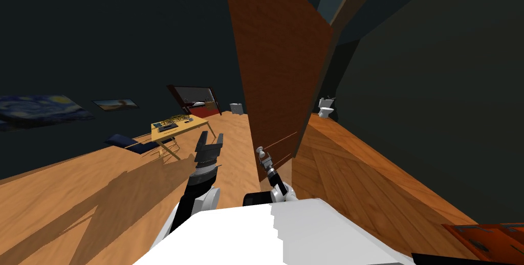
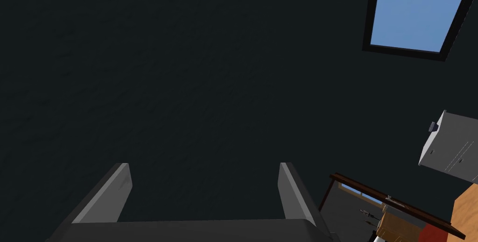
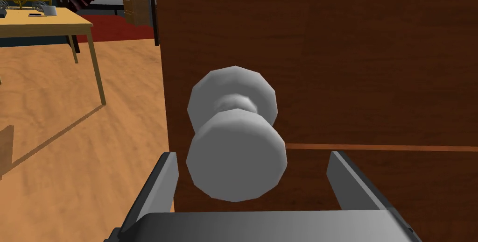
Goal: Push the door open
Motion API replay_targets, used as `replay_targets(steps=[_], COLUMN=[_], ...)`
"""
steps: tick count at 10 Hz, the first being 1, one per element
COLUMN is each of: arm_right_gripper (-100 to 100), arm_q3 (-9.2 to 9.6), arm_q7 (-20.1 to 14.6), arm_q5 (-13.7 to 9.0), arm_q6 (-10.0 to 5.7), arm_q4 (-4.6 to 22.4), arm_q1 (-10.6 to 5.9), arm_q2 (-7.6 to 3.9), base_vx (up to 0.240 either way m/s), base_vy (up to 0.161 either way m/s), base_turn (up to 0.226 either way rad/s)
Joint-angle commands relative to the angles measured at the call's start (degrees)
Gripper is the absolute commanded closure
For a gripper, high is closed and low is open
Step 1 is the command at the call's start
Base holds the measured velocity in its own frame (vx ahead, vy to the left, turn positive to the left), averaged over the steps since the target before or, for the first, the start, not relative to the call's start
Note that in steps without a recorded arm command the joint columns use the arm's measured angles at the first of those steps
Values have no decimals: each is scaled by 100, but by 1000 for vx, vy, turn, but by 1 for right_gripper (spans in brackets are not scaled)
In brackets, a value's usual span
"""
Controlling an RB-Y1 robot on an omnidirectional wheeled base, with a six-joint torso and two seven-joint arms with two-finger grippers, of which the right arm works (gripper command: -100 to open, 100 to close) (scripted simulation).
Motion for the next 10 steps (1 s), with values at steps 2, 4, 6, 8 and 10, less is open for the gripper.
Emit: replay_targets(steps=[2, 4, 6, 8, 10], arm_right_gripper=[-100, 100, 100, 100, 100], arm_q3=[-13, -13, -13, -13, -102], arm_q7=[-23, -23, -23, -23, 11], arm_q5=[-7, -7, -7, -7, -54], arm_q6=[-17, -17, -17, -17, 0], arm_q4=[46, 46, 46, 46, 69], arm_q1=[-45, -45, -45, -45, -35], arm_q2=[105, 105, 105, 105, -53], base_vx=[159, -22, -23, -5, 95], base_vy=[53, -2, -9, -3, 98], base_turn=[9, 8, -3, -1, -23])
